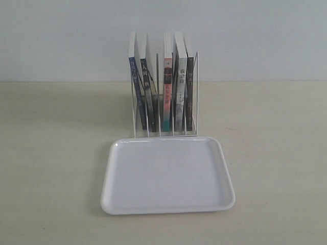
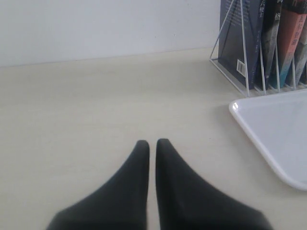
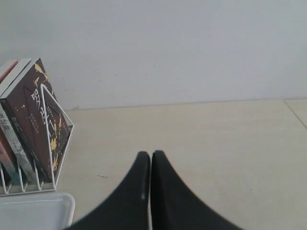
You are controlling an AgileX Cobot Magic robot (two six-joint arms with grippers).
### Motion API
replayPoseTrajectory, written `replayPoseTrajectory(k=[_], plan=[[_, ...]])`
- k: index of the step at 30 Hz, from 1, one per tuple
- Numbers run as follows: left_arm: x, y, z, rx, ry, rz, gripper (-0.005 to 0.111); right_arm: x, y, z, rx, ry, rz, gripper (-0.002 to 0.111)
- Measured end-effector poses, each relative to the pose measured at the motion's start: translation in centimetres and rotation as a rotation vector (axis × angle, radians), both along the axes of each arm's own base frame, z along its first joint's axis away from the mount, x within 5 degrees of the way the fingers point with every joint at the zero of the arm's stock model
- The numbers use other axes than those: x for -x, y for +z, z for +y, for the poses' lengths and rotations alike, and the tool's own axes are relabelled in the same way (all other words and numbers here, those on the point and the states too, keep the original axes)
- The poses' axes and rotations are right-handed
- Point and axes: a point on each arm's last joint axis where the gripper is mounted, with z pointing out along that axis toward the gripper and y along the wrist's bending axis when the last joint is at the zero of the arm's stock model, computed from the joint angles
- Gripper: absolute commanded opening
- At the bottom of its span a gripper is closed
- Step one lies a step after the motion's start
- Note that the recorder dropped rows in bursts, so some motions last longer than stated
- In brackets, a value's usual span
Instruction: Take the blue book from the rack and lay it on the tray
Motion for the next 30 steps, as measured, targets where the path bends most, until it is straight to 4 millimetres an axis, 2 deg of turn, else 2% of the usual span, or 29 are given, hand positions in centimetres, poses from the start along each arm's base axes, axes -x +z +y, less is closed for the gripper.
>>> replayPoseTrajectory(k=[8, 18, 22, 26, 29, 30], plan=[[0.0, 0.0, 0.0, 0.0, 0.0, 0.0, 0.005, -1.3, -0.8, 0.0, -0.001, -0.001, 0.055, 0.0], [0.0, 0.0, 0.0, 0.0, 0.0, 0.0, 0.005, -4.8, -3.8, 0.3, -0.052, -0.01, 0.242, 0.0], [0.0, 0.0, 0.0, 0.0, 0.0, 0.0, 0.005, -5.8, -4.2, 0.5, -0.094, -0.005, 0.289, 0.0], [0.0, 0.0, 0.0, 0.0, 0.0, 0.0, 0.005, -7.0, -2.7, 2.1, -0.041, 0.095, 0.284, 0.0], [0.0, 0.0, 0.0, 0.0, 0.0, 0.0, 0.005, -7.9, -0.5, 4.0, -0.003, 0.198, 0.234, 0.0], [0.0, 0.0, 0.0, 0.0, 0.0, 0.0, 0.005, -8.5, 1.1, 5.5, 0.006, 0.262, 0.198, 0.0]])
